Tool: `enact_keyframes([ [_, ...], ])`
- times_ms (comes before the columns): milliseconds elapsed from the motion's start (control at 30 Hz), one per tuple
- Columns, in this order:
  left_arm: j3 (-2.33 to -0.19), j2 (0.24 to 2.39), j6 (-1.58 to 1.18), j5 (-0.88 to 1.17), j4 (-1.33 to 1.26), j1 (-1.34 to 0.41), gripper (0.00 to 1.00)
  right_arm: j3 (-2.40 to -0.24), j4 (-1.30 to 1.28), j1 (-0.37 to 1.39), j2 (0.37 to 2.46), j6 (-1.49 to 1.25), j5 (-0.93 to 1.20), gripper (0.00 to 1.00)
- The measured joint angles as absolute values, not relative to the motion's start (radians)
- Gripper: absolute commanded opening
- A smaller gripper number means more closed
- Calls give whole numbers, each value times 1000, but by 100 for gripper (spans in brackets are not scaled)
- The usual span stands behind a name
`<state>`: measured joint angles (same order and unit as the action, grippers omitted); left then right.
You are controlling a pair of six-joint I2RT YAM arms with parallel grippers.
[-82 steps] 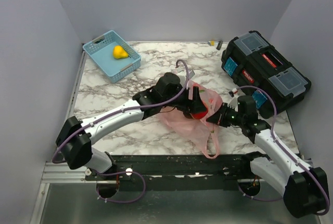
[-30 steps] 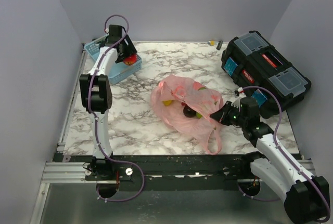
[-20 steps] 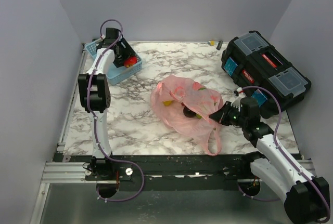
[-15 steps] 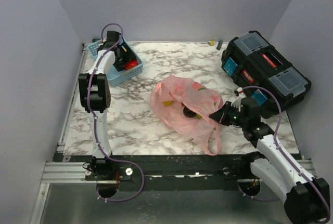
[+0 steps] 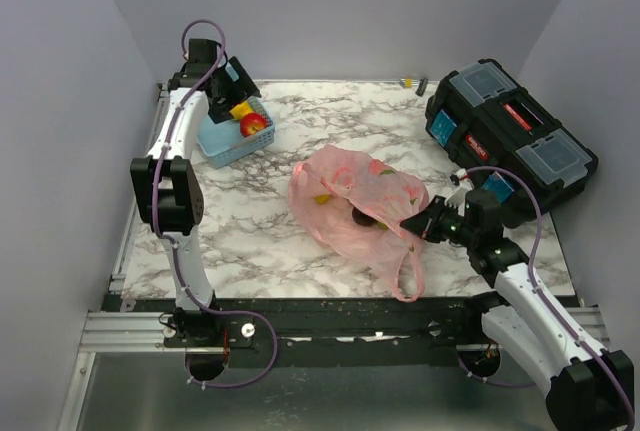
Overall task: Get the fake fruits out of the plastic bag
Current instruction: Place the fake fruit in the bin, then take out the fake fruit from the plastic bag.
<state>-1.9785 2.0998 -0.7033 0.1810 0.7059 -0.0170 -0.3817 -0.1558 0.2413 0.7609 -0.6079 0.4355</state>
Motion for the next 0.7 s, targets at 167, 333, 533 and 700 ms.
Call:
enact_keyframes([
  [167,-1955,1994,-672,186,732,-16,98,-377,-149,241,743,-604,449,1],
  [333,-1901,1976,-651,188,733,-15,96,-365,-149,241,726,-604,451,1],
  [533,-1428,1664,-670,282,602,-72,96,-363,-141,241,729,-604,455,1],
  [700,-1277,1396,-652,361,530,-228,97,-363,-129,241,770,-604,465,1],
])
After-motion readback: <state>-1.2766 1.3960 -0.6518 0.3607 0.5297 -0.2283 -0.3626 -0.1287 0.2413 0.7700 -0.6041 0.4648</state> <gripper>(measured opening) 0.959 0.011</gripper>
